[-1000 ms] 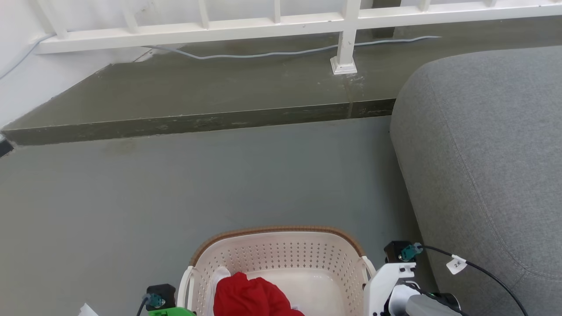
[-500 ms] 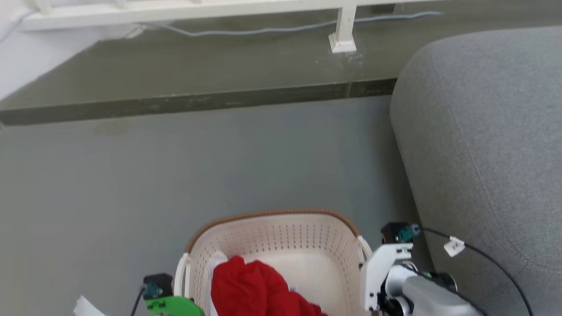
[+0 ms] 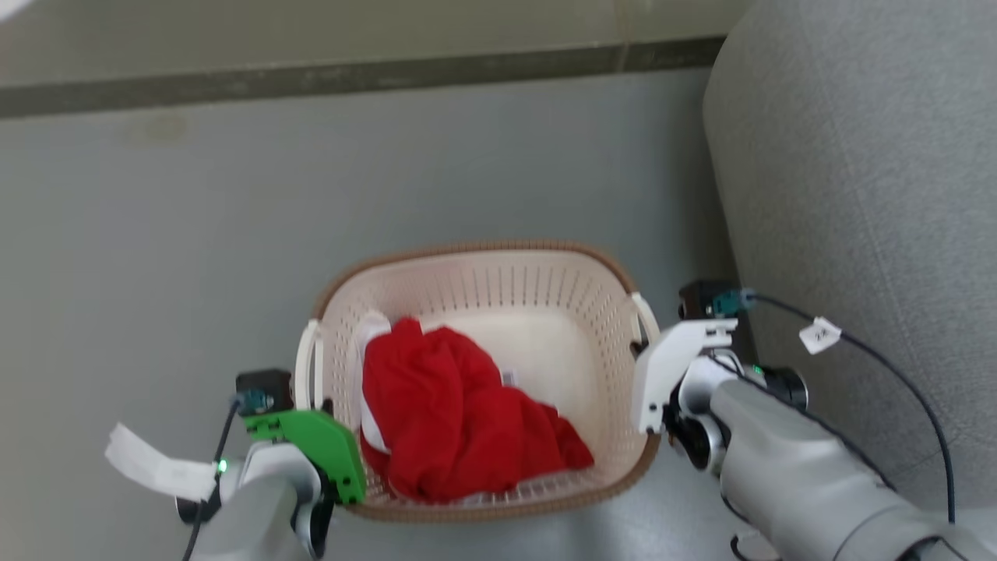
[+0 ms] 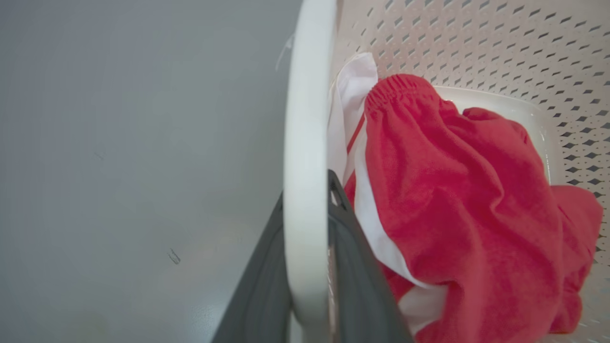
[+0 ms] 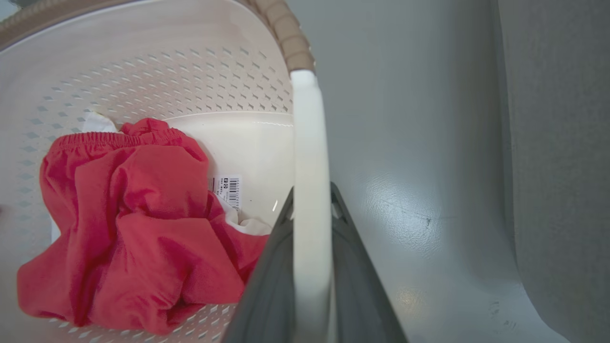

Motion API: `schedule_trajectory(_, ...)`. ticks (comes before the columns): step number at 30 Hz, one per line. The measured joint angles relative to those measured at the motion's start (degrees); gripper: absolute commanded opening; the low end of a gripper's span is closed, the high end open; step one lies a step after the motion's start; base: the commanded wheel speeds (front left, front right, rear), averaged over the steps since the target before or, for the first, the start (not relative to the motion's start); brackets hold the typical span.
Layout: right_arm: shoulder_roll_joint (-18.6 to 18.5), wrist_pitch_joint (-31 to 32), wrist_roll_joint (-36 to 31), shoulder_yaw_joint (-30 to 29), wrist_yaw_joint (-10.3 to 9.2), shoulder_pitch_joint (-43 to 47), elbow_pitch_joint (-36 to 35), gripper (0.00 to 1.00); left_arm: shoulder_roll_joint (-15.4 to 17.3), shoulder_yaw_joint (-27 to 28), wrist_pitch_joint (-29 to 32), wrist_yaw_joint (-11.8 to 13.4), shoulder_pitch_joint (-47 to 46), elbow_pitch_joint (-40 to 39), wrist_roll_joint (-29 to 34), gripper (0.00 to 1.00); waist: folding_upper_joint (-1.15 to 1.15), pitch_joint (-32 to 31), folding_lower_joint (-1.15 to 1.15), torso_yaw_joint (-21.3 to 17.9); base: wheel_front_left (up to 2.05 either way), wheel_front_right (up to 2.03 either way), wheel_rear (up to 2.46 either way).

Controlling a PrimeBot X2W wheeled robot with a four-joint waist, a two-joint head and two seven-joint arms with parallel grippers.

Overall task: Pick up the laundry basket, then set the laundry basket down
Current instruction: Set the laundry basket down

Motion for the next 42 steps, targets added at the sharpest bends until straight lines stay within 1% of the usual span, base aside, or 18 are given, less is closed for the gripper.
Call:
schedule_trajectory(7,0.00,-1.02,0.02,-0.36,0.00,-4.88,1.26,0.00,0.12,-0.03,-0.55,0.42,-4.63,-0.22,1.71,0.00,0.00,5.59,0.00,0.19,0.00,0.00,0.00)
schedule_trajectory(32,-0.02,-5.59,-0.59,-2.54,0.00,-20.39,3.63,0.00,0.96,0.94,-2.86,1.44,-19.64,-1.46,2.83,0.00,0.00,26.05,0.01,1.20,0.00,0.00,0.00)
schedule_trajectory(33,-0.02,-5.59,-0.59,-2.54,0.00,-20.39,3.63,0.00,0.96,0.94,-2.86,1.44,-19.64,-1.46,2.83,0.00,0.00,26.05,0.01,1.20,0.00,0.00,0.00)
schedule_trajectory(38,-0.22,-6.45,-0.63,-3.11,0.00,-23.34,3.89,0.00,1.08,1.26,-3.35,1.62,-22.85,-1.77,3.03,0.00,0.00,30.16,0.01,1.30,0.00,0.00,0.00)
schedule_trajectory(42,-0.20,-7.62,-0.63,-3.24,0.00,-24.04,4.50,0.00,1.08,1.24,-3.85,1.62,-23.98,-1.68,3.36,0.00,0.00,33.13,0.01,1.35,0.00,0.00,0.00)
